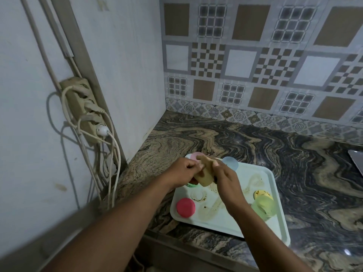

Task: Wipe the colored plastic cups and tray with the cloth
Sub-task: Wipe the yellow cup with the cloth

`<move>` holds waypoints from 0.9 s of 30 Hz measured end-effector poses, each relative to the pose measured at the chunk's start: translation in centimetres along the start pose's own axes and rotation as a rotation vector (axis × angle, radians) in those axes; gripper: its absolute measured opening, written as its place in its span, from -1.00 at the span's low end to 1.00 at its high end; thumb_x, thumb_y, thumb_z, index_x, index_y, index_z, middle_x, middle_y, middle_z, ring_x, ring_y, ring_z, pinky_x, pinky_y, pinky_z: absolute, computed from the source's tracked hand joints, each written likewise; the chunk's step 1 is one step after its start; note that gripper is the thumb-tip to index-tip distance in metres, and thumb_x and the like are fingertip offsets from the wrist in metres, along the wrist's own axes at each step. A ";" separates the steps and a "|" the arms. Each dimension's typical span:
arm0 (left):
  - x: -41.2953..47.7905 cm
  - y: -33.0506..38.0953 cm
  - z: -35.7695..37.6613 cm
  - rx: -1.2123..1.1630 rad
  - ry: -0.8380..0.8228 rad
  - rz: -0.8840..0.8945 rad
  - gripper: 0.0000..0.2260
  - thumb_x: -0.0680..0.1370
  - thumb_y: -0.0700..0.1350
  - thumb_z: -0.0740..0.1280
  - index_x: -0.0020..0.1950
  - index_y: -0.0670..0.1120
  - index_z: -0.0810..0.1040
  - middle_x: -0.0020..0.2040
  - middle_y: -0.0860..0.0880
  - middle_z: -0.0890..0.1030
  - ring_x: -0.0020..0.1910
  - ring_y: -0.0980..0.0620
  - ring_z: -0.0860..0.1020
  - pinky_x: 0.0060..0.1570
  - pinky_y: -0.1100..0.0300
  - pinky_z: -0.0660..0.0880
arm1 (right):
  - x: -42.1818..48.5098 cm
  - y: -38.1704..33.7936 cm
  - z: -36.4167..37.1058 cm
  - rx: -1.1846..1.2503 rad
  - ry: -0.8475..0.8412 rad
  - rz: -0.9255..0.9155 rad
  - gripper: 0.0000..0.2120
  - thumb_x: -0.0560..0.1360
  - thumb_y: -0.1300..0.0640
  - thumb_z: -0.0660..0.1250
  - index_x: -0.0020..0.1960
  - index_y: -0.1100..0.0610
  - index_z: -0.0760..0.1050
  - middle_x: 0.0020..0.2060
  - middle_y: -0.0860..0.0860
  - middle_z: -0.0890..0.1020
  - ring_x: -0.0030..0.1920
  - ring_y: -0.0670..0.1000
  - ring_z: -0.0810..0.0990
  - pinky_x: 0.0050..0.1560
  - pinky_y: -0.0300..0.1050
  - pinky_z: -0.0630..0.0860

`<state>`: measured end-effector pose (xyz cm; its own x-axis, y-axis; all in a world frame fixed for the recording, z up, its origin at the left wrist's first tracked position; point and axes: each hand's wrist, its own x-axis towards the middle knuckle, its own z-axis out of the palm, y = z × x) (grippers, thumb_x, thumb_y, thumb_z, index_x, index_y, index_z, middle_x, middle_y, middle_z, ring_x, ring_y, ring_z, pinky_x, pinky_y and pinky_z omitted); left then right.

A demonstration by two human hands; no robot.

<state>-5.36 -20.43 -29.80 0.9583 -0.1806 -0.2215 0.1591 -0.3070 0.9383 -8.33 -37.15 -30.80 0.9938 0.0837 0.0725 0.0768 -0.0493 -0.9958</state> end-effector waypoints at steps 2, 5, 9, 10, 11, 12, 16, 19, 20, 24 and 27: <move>0.0 0.1 0.4 0.063 -0.032 0.059 -0.80 0.64 -0.03 0.33 -0.09 -0.08 0.69 -0.10 -0.07 0.71 -0.10 -0.12 0.70 0.06 -0.10 0.64 | 0.0 0.4 0.3 0.002 0.016 -0.004 -0.64 0.72 -0.06 0.08 0.26 -0.06 0.63 0.15 -0.05 0.70 0.18 -0.05 0.65 0.16 -0.05 0.60; -0.1 0.6 0.9 0.146 -0.064 0.106 -0.83 0.62 -0.02 0.35 -0.04 -0.05 0.69 0.00 -0.16 0.71 -0.03 -0.15 0.69 0.07 -0.10 0.63 | 1.2 0.6 -0.5 0.061 0.046 0.239 -0.63 0.70 -0.10 0.09 0.23 -0.01 0.63 0.07 0.08 0.72 0.07 0.11 0.69 0.01 0.11 0.65; 0.2 1.8 0.9 0.067 0.007 0.091 -0.88 0.62 -0.10 0.35 -0.08 0.03 0.63 0.12 -0.08 0.63 0.00 -0.11 0.68 0.07 -0.05 0.65 | 1.5 0.1 -1.8 0.257 0.135 0.308 -0.66 0.69 0.01 0.11 0.17 0.04 0.66 0.09 0.17 0.69 0.03 0.26 0.69 -0.05 0.26 0.67; 0.4 2.0 0.8 0.050 0.028 0.073 -0.89 0.62 -0.11 0.35 -0.09 0.03 0.62 0.13 -0.05 0.62 0.00 -0.12 0.68 0.02 -0.02 0.66 | 1.3 0.0 -1.7 0.216 0.148 0.226 -0.66 0.70 0.00 0.11 0.15 -0.02 0.67 0.10 0.07 0.70 0.05 0.19 0.69 -0.03 0.24 0.68; 0.5 2.3 0.8 0.033 0.035 0.053 -0.90 0.61 -0.11 0.37 -0.09 0.01 0.63 0.12 -0.03 0.62 -0.02 -0.13 0.69 -0.05 0.03 0.68 | 0.9 0.0 -1.4 0.151 0.157 0.129 -0.66 0.71 -0.03 0.11 0.15 -0.09 0.68 0.09 -0.04 0.70 0.08 0.10 0.68 -0.01 0.19 0.68; 0.6 2.4 1.1 0.008 0.029 0.033 -0.92 0.60 -0.10 0.39 -0.08 -0.02 0.64 0.08 -0.01 0.61 -0.05 -0.12 0.69 -0.10 0.06 0.67 | 0.6 0.3 -1.0 0.080 0.162 0.036 -0.67 0.70 -0.07 0.11 0.17 -0.13 0.66 0.10 -0.11 0.70 0.11 0.02 0.67 0.03 0.14 0.67; 0.3 2.5 1.6 -0.032 0.055 0.068 -0.82 0.55 -0.03 0.45 -0.07 -0.15 0.67 -0.12 -0.04 0.66 -0.08 -0.03 0.68 -0.12 0.09 0.67 | 0.0 2.1 -0.2 -0.167 0.203 -0.154 -0.64 0.71 -0.10 0.09 0.36 -0.07 0.56 0.14 -0.06 0.70 0.16 -0.05 0.65 0.10 -0.04 0.60; 0.1 1.6 1.1 -0.088 0.036 0.114 -0.84 0.57 -0.14 0.44 -0.06 -0.26 0.64 -0.01 -0.01 0.62 0.01 -0.02 0.64 -0.04 0.09 0.67 | 0.3 1.2 -0.9 0.063 0.177 0.085 -0.64 0.72 -0.01 0.10 0.30 0.05 0.60 0.07 0.06 0.73 0.10 0.11 0.69 0.03 0.08 0.66; 0.1 1.3 0.9 -0.130 0.028 0.106 -0.85 0.56 -0.15 0.44 -0.06 -0.25 0.65 0.05 0.00 0.61 0.05 -0.03 0.64 0.03 0.02 0.66 | 0.7 0.5 -1.3 0.238 0.149 0.256 -0.64 0.72 0.04 0.09 0.28 0.11 0.61 0.06 0.14 0.72 0.09 0.20 0.70 0.03 0.15 0.66; 0.4 1.1 0.1 -0.162 0.086 0.022 -0.90 0.52 -0.03 0.49 -0.01 -0.02 0.70 0.17 -0.04 0.62 -0.02 0.01 0.68 0.02 -0.05 0.66 | 0.9 -1.2 -2.2 0.439 0.052 0.345 -0.58 0.71 0.08 0.02 0.25 0.08 0.65 0.16 0.09 0.70 0.14 0.21 0.68 0.13 0.19 0.63; 0.3 1.8 0.1 -0.272 0.087 -0.053 -0.84 0.58 -0.10 0.43 0.08 -0.15 0.65 0.00 -0.14 0.62 -0.13 -0.08 0.67 -0.13 0.00 0.68 | 0.1 -0.5 -0.8 0.023 0.140 -0.017 -0.66 0.71 -0.01 0.10 0.26 -0.02 0.63 0.11 -0.06 0.70 0.08 -0.01 0.67 0.04 -0.01 0.63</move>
<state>-4.78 -21.09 -28.24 0.9618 -0.0861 -0.2599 0.2564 -0.0494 0.9653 -8.23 -37.94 -30.25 0.9939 -0.0551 0.0951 0.0937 -0.0260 -0.9953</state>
